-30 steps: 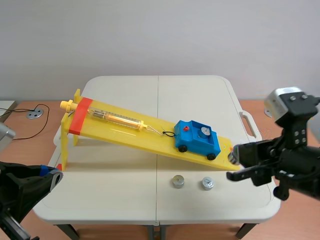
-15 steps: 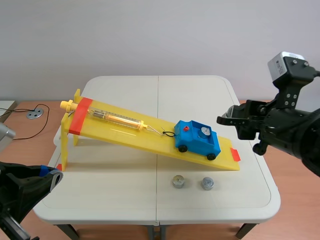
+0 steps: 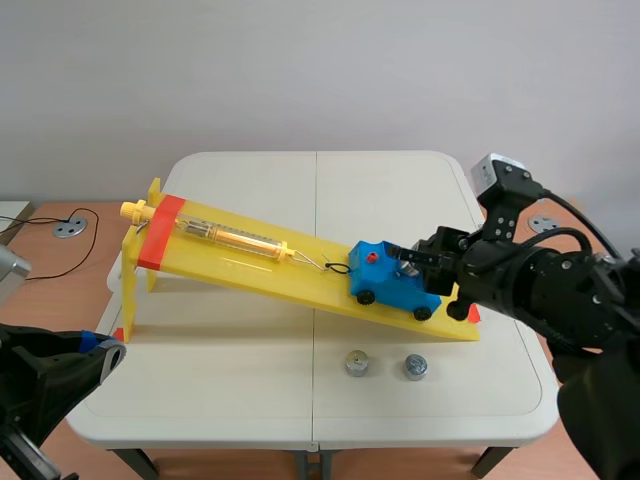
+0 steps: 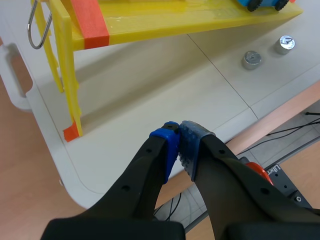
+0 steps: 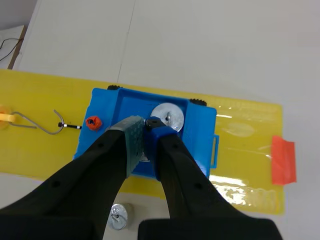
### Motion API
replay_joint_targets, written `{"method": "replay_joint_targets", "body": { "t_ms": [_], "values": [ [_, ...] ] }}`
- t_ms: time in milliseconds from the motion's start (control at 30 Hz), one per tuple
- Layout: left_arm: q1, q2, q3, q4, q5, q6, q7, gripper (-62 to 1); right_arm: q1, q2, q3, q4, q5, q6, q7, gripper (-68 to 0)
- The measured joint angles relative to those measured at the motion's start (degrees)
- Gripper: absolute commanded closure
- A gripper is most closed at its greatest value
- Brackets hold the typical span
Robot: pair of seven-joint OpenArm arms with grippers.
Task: Place the four metal weights on the blue cart on the ramp.
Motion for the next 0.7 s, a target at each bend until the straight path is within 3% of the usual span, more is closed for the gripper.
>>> {"method": "replay_joint_targets", "body": {
  "t_ms": [267, 467, 600, 700],
  "values": [
    [0.00, 0.00, 0.00, 0.00, 0.00, 0.00, 0.00, -3.6, -0.02, -0.02, -1.33, -1.62, -0.87, 0.11, 0.22, -1.9],
    [0.00, 0.00, 0.00, 0.00, 0.00, 0.00, 0.00, -3.6, -0.02, 0.00, -1.33, -1.62, -1.16, 0.24, 0.26, -24.2],
    [0.00, 0.00, 0.00, 0.00, 0.00, 0.00, 0.00, -3.6, -0.04, 0.00, -0.46, -1.42, -1.20, 2.71, -0.07, -29.3],
    [0.00, 0.00, 0.00, 0.00, 0.00, 0.00, 0.00, -3.6, -1.07, 0.13, 1.03, 0.87, -1.18, 4.48, -0.94, -29.5]
  ]
}}
